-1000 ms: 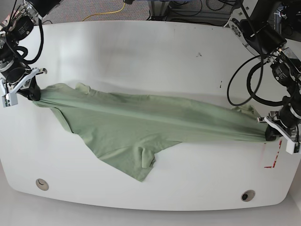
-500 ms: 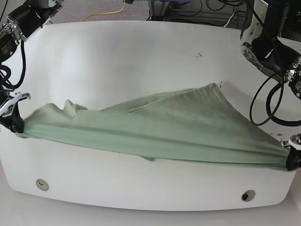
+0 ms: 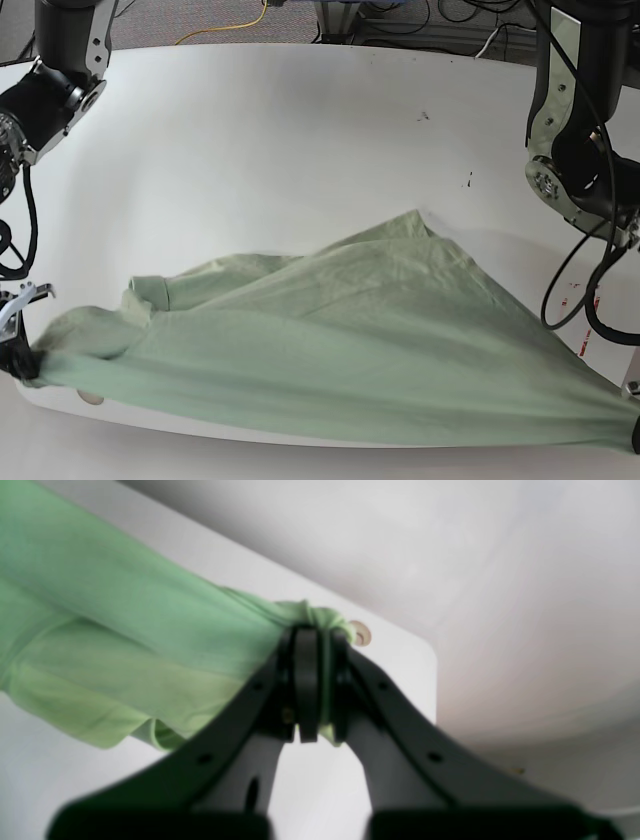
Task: Layout the t-shirt on the table in an organized manner, then fold the t-shirt properly
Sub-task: 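Lift the shirt with both grippers and stretch it apart, then lower the stretched shirt onto the table, holding both ends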
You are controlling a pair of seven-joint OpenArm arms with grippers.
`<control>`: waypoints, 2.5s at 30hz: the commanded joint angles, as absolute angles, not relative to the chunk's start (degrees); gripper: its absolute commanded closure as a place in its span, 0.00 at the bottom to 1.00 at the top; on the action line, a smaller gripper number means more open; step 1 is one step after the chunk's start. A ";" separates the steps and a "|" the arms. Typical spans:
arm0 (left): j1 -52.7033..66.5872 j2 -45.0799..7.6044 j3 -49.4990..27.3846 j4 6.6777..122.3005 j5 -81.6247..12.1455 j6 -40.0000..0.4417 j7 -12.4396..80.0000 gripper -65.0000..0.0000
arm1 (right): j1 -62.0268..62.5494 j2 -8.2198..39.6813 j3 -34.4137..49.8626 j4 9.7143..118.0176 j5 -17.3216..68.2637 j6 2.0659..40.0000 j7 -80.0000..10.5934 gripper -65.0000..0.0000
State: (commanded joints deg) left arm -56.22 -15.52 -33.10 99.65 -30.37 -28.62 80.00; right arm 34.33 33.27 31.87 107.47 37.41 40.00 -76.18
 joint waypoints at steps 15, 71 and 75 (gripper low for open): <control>-63.08 -16.40 -31.87 92.09 -28.53 -28.62 80.00 0.97 | 30.11 32.66 31.87 106.15 37.49 40.00 -76.18 1.00; -10.77 -17.98 -36.18 94.81 -44.09 -28.44 80.00 0.76 | -14.11 18.51 43.03 115.12 49.36 40.00 -76.18 1.00; -10.68 -17.19 -36.35 94.81 -44.09 -25.10 80.00 0.60 | -14.11 18.51 43.03 115.03 49.36 40.00 -76.18 1.00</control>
